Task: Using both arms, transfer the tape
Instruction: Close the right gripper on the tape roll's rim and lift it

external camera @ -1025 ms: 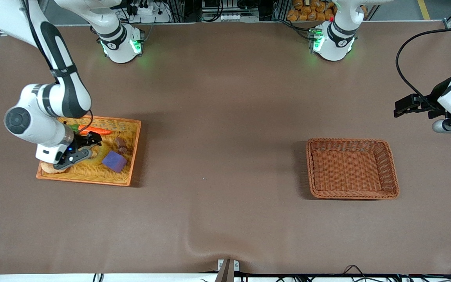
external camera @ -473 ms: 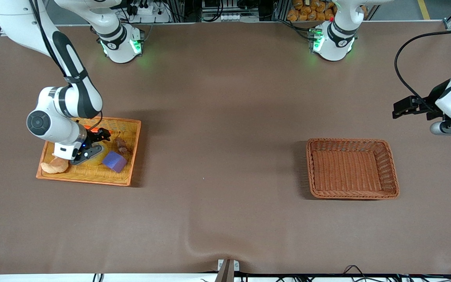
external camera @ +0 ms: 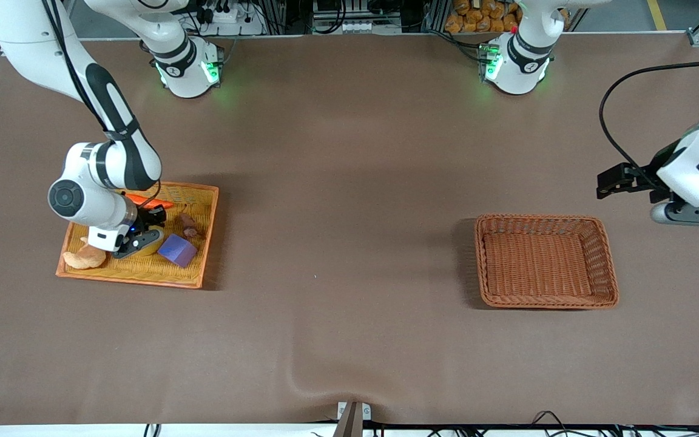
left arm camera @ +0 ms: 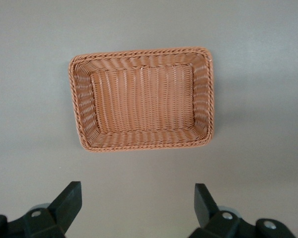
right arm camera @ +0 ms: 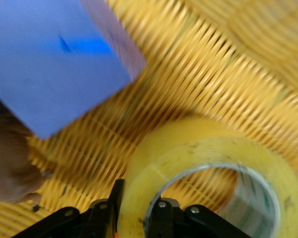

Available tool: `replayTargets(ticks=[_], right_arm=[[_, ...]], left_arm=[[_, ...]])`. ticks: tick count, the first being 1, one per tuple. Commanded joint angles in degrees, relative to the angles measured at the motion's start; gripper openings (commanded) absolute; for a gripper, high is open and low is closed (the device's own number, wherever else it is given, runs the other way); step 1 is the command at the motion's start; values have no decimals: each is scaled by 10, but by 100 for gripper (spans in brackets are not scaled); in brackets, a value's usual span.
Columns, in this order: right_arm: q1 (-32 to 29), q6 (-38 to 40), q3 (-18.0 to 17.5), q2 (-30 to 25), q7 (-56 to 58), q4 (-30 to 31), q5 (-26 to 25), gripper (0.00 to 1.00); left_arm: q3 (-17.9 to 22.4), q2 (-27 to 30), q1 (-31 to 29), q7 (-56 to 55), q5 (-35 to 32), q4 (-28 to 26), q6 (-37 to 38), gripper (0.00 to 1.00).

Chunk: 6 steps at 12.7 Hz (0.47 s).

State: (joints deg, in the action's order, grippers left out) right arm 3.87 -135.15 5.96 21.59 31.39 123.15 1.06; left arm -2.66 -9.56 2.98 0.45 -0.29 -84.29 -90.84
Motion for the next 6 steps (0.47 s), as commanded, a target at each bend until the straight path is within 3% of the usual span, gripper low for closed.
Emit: replayTargets(ticks=[1,4,6], right_arm=[[14,167,-3,-70,-32,-101,0,0],[73,312,-4,-68,-110,-239,1,0],[141,331,-4,-62,-186,-276,4,0]], left_arm=[[-1,-7,4,6,-11,18,4,100],[-1,-6,4,7,-10,18,4,100],[-2,-6,4,7,-11,18,4,100]])
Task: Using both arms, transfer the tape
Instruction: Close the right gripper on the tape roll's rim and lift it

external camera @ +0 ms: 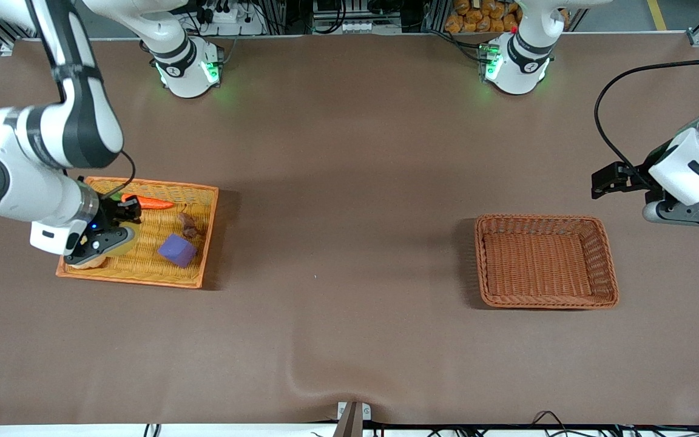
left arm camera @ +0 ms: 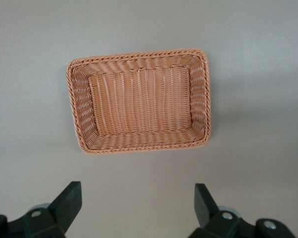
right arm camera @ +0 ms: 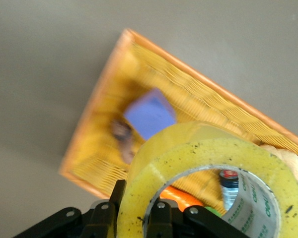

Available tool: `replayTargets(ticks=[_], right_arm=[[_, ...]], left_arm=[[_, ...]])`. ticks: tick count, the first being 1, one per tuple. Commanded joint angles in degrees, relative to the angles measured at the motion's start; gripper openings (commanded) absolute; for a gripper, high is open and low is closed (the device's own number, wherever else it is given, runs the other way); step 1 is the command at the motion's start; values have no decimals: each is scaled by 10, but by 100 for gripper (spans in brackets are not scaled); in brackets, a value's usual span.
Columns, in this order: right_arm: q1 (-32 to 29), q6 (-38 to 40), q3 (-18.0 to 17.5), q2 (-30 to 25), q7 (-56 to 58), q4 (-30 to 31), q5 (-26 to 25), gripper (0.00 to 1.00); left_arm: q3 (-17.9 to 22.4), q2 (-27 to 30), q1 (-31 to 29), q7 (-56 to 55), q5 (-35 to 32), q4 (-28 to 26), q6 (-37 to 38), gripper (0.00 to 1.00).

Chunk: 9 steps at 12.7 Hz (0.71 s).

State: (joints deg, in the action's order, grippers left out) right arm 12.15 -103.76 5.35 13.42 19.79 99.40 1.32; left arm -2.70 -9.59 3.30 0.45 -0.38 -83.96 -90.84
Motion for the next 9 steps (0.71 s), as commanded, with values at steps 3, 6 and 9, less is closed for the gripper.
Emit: replayTargets(ticks=[3,6,9], right_arm=[[130,15,3,75,-179,-95,135,0],[208,-15,3,168,-291,-184,147,0],[284,-87,3,281,-415,-249,147,0]], left_arm=[[-1,-6,0,8,-10,14,4,100],[-5,-6,6,7,-10,14,4,100],[-5,-5,2,7,-11,14,4,100]])
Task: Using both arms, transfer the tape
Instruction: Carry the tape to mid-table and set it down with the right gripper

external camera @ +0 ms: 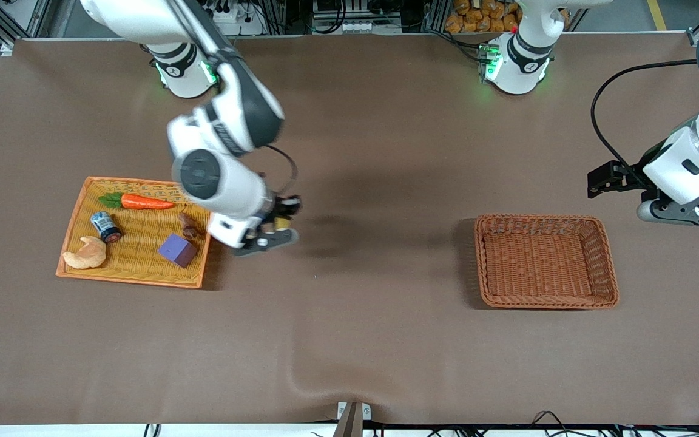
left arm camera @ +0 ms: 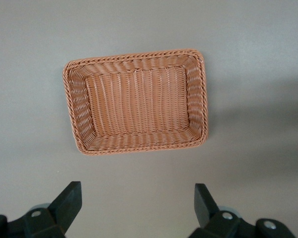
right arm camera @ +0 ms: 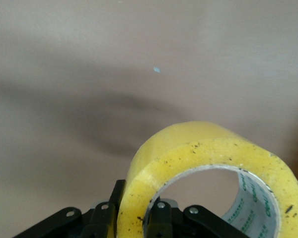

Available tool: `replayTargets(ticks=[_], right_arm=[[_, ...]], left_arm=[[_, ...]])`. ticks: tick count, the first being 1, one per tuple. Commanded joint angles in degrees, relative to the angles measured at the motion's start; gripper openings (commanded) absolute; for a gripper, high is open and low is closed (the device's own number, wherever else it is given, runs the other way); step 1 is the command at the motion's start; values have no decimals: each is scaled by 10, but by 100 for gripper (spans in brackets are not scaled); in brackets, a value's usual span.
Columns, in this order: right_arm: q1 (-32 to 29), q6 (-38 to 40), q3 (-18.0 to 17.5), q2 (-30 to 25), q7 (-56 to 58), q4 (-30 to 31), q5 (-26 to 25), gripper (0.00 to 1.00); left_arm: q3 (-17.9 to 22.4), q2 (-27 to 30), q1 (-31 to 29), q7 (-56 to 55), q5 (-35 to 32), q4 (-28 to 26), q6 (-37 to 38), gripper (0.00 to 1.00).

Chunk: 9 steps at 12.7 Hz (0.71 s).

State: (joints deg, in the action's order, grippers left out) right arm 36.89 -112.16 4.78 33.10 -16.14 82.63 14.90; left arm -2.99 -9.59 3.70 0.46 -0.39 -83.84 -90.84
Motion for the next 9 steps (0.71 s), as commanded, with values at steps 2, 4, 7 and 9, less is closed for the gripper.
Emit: replayTargets(ticks=[2,4,7,9], right_arm=[[76,-47,11,122,-128,-101,10,0],[94,-84,12,156,-157,-101,8,0],[100,-116,12,182,-166,-101,7,0],[100,-116,12,182,-168,-99,7,17]], left_arm=[[-1,-5,-5,8,-13,12,4,100],[-1,-6,-5,8,-13,12,4,100],[-1,-6,-8,9,-13,12,4,100],[2,-9,-5,9,-11,13,4,100]])
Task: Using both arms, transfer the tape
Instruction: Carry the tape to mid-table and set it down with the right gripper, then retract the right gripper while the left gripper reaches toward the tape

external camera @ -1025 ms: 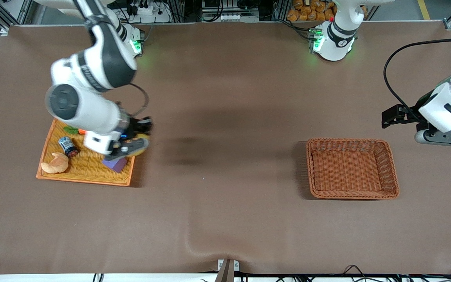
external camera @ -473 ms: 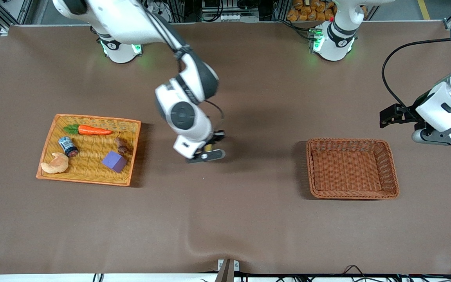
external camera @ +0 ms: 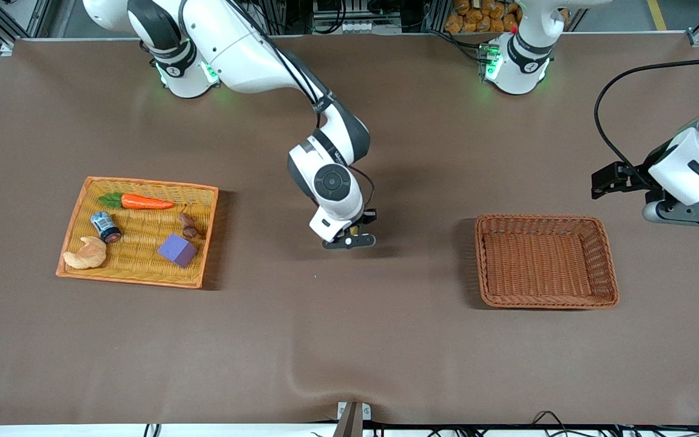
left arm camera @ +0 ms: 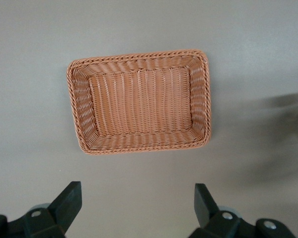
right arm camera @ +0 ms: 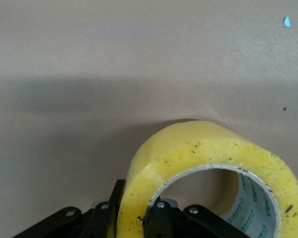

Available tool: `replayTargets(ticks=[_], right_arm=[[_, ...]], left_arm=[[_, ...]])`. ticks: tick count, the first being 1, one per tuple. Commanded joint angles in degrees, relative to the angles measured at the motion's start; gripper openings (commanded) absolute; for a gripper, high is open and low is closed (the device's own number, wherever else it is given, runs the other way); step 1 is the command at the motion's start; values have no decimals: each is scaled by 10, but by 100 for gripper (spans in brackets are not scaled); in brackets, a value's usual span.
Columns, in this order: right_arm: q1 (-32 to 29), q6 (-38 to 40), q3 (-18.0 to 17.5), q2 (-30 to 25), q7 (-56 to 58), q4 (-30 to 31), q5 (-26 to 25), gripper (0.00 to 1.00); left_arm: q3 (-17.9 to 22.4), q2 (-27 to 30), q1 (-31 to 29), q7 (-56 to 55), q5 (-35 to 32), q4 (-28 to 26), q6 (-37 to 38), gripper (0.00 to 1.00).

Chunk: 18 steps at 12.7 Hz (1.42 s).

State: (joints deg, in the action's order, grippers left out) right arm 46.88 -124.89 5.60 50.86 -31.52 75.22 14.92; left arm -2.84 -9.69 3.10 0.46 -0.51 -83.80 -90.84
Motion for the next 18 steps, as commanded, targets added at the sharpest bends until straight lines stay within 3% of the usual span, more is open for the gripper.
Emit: replayTargets(ticks=[1,2,3,4,5,9,12,14,16,18], right_arm=[[-1,12,5,4,-16,-24,8,51],[-6,18,5,-1,-20,-24,8,77],[-9,23,5,-10,-32,-24,8,91],[-16,39,6,-18,-35,-26,8,97],[-21,67,17,-21,-32,-29,8,99],[-64,157,70,-148,55,18,9,100],[-140,175,71,-274,136,101,10,100],[-195,234,71,-306,204,110,12,100],[-213,305,84,-312,211,79,3,100],[-224,344,105,-334,297,65,-5,100]], left_arm=[[1,-8,6,7,-12,13,4,100],[-1,-8,8,1,-26,13,4,100],[-3,-7,8,-1,-38,13,4,100],[-1,-8,4,2,-37,13,4,100],[1,-11,-3,2,-33,12,4,100],[8,-52,-24,-116,-15,25,-4,100],[6,-69,-19,-140,33,27,-43,100],[-5,-86,-1,-158,20,22,-43,100],[-10,-88,8,-166,6,22,-44,100],[-20,-106,44,-169,20,20,-43,100]])
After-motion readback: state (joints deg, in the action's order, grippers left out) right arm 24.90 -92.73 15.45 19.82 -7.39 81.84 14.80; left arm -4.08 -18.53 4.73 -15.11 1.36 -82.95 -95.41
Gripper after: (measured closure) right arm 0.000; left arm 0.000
